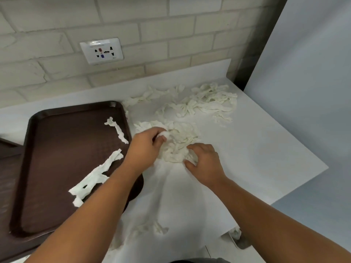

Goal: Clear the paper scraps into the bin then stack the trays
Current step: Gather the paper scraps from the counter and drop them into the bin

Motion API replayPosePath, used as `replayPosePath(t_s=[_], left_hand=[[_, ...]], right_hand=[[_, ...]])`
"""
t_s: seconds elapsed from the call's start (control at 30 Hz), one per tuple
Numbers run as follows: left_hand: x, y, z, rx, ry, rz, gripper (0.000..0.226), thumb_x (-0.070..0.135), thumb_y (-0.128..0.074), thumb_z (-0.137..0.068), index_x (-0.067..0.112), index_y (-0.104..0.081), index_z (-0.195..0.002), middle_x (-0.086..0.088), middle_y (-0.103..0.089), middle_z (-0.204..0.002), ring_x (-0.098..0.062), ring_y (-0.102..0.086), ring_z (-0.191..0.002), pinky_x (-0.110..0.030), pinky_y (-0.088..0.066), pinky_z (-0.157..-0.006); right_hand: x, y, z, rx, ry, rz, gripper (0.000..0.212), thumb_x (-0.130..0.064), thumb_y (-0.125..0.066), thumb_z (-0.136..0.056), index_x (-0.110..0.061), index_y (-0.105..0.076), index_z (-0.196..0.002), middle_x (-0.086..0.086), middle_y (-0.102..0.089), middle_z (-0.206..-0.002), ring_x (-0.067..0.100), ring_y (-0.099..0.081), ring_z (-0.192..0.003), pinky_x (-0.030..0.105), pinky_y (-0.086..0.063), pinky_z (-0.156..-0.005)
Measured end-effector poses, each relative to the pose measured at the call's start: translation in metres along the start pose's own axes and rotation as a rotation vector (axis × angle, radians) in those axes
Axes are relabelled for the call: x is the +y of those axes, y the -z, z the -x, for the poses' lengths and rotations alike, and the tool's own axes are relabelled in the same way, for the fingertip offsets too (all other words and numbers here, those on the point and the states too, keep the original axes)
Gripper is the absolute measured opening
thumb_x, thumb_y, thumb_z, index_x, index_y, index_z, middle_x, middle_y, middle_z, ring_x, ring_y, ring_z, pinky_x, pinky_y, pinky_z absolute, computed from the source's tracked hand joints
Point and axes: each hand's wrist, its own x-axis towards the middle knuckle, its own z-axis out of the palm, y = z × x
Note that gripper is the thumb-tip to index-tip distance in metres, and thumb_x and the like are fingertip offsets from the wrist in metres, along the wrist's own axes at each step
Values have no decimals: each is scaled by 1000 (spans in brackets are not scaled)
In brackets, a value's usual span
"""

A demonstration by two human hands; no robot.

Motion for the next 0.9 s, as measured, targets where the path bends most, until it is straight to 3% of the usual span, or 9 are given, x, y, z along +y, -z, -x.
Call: replayPosePath(t_s=[0.1, 0.2, 0.33, 0.47, 0.57, 0.67, 0.77, 0.83, 0.9], left_hand=[[2, 21, -15, -36, 69, 220, 21, 26, -47, -104, 29, -67, -108, 2, -65, -76, 0, -54, -57, -15, -45, -63], [5, 36, -22, -44, 191, 608, 22, 16, -43, -98, 19, -65, -95, -7, -54, -73, -13, -50, -64, -42, -50, -76], [12, 52, -25, -4, 266, 1014, 11, 19, -44, -83, 13, -53, -82, -3, -48, -68, -16, -44, -62, -35, -47, -68], [3, 58, -28, 98, 250, 915, 15, 33, -62, -88, 22, -59, -78, -6, -56, -86, -24, -56, -88, -44, -45, -92], [5, 63, -31, 148, 216, 942, 14, 22, -53, -101, 20, -57, -88, -2, -65, -97, -28, -67, -102, -56, -46, -102], [19, 70, -34, 82, 196, 1144, 16, 16, -44, -105, 17, -50, -90, -8, -66, -94, -38, -68, -99, -60, -50, -97], [31, 76, -37, 34, 191, 1281, 18, 16, -45, -104, 18, -46, -86, -4, -53, -76, -22, -54, -64, -49, -57, -79], [39, 78, -39, 6, 205, 1354, 21, 21, -47, -104, 18, -43, -83, 0, -43, -70, -15, -39, -55, -36, -49, -63], [49, 80, -39, -60, 228, 1454, 20, 32, -49, -101, 19, -43, -87, 3, -37, -67, -11, -34, -54, -29, -41, -58]], right_hand=[[-10, -5, -10, -47, 48, 57, 56, -56, -69, -76, -31, -61, -125, -6, -58, -125, 20, -46, -118, 38, -43, -95], [-19, -11, -16, -78, 96, 114, 51, -57, -71, -74, -34, -65, -120, -7, -54, -122, 18, -42, -118, 36, -39, -94], [-23, -18, -18, -100, 157, 157, 51, -62, -71, -71, -37, -67, -115, -8, -50, -123, 18, -39, -119, 37, -36, -95], [-27, -24, -15, -78, 218, 188, 62, -78, -60, -66, -38, -67, -113, -10, -48, -115, 15, -40, -113, 35, -35, -93], [-37, -27, -13, -60, 244, 171, 68, -82, -52, -68, -35, -63, -116, -9, -52, -113, 15, -43, -110, 36, -37, -93], [-48, -32, -14, -77, 246, 144, 68, -77, -53, -74, -30, -58, -124, -8, -56, -118, 17, -47, -115, 37, -39, -96], [-62, -31, -17, -3, 161, -58, 77, -72, -60, -75, -23, -48, -133, -6, -54, -125, 14, -48, -117, 35, -40, -100], [-73, -26, -22, 26, 134, -268, 84, -68, -65, -75, -22, -39, -140, -6, -51, -133, 11, -48, -119, 29, -39, -101], [-84, -20, -30, 7, 142, -405, 74, -60, -63, -82, -26, -37, -143, -8, -51, -135, 9, -50, -119, 28, -42, -100]])
